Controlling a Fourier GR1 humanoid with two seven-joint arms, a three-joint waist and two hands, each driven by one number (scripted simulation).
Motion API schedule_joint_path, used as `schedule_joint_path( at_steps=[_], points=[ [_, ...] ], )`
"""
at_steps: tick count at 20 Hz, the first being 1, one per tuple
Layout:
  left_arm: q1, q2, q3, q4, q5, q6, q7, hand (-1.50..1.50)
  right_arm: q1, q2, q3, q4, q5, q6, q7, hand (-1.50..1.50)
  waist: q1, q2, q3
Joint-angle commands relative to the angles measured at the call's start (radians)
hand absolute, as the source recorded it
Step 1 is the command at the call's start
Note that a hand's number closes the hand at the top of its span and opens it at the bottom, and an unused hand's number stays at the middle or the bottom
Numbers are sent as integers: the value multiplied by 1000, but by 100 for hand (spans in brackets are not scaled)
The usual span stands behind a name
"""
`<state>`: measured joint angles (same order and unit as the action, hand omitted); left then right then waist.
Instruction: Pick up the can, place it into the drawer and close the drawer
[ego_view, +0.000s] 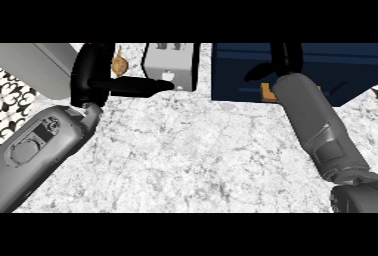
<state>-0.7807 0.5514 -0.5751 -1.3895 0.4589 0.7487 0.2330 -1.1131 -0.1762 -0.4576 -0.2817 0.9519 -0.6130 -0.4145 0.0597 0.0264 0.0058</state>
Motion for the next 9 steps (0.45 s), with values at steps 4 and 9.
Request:
schedule_joint_path(
  at_steps=[4,9],
  points=[
    [56,-19,8,-20,-8,8,-25,-150,-68,87,-198,-41,-252,91,-78,-150,5,-5,-2],
    [143,22,42,-70,-13,-25,-56,-150,-77,71,-217,-27,-284,124,-114,-150,-3,-10,-5]
  ],
)
